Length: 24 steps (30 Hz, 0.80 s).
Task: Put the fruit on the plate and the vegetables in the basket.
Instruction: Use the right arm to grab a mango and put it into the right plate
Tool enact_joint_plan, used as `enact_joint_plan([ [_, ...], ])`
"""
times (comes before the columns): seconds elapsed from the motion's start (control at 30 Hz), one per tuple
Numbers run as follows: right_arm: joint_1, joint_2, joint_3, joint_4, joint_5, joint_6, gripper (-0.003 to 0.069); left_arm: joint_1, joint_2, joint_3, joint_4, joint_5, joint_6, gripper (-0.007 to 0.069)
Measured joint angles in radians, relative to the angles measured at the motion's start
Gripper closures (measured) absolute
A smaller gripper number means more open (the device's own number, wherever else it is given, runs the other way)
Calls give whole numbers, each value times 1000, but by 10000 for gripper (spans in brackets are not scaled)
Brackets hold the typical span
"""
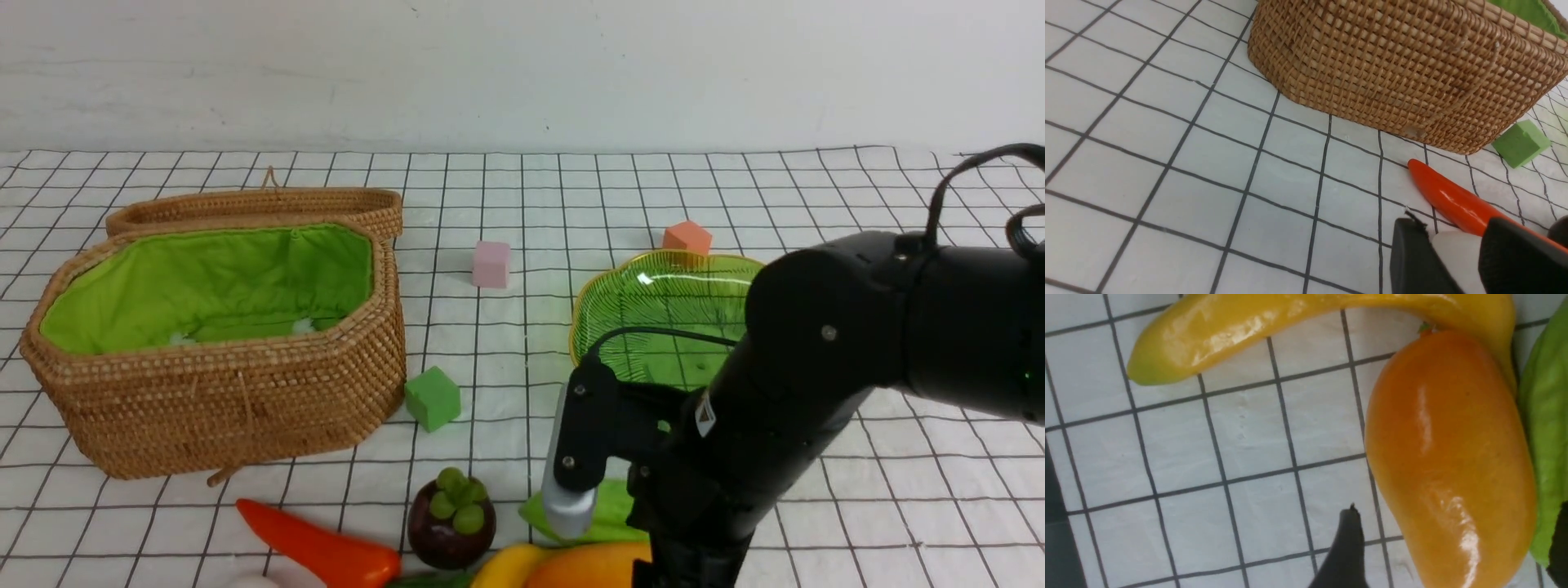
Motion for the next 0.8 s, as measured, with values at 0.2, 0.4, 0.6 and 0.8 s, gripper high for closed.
enact_joint_plan([
  [0.2, 37, 60, -4, -53, -20, -16, 36, 0, 0, 0, 1, 0, 0, 386],
  [0.4, 49, 127, -4, -96, -60, -17, 36, 0, 0, 0, 2, 0, 0, 386],
  [0.6, 49, 137, -9, -73, -53, -17, 86, 0, 0, 0, 2, 0, 0, 386],
  [0.8, 49, 137, -15, -24, 5, -34, 89, 0, 0, 0, 2, 0, 0, 386],
])
